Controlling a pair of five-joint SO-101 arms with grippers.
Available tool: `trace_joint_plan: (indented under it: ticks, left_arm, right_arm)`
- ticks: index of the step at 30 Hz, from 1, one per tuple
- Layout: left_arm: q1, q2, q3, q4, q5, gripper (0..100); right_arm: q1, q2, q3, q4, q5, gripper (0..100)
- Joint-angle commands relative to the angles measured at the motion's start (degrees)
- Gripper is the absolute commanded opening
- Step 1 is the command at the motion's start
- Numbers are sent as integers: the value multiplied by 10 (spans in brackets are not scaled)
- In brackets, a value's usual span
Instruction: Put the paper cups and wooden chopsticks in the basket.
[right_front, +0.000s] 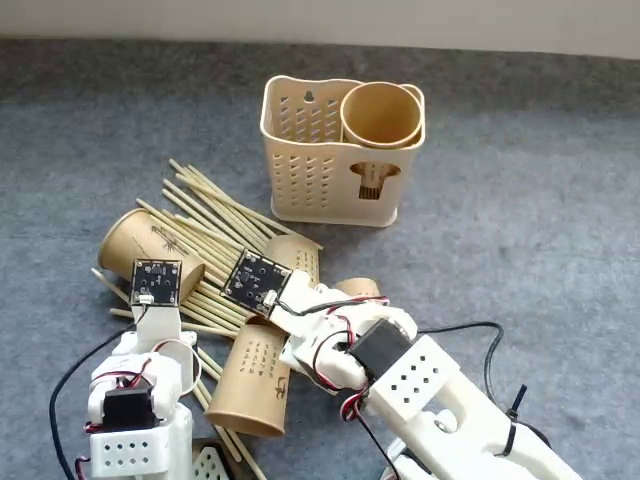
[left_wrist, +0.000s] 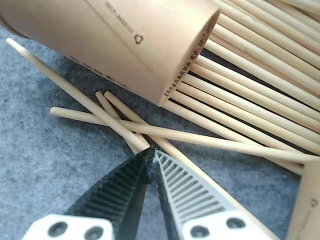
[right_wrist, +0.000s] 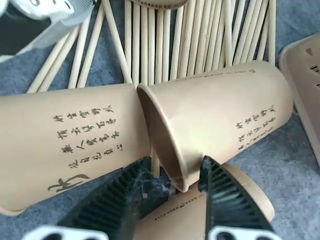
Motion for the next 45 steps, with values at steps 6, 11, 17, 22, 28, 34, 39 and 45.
trace_joint_plan:
  ticks: [6, 11, 17, 22, 28, 34, 39, 45]
  left_arm:
    - [0, -4, 11, 4, 4, 6]
    - [0, -4, 11, 4, 4, 6]
    - [0, -4, 11, 4, 4, 6]
    - [0, -4, 11, 4, 4, 6]
    - [0, -4, 11, 4, 4, 6]
    - [0, -4, 11, 4, 4, 6]
    - [0, -4, 11, 4, 4, 6]
    - [0, -4, 11, 4, 4, 6]
  right_arm:
    - [88, -19, 29, -87, -4, 101]
    - [92, -20, 29, -86, -6, 7]
    - [106, -111, 29, -70, -21, 7]
    - [145, -212, 29, -44, -30, 7]
    - [190, -284, 26, -20, -31, 7]
    - [224, -298, -58, 27, -69, 7]
    - [243, -297, -160, 58, -70, 7]
    - [282, -296, -234, 58, -70, 7]
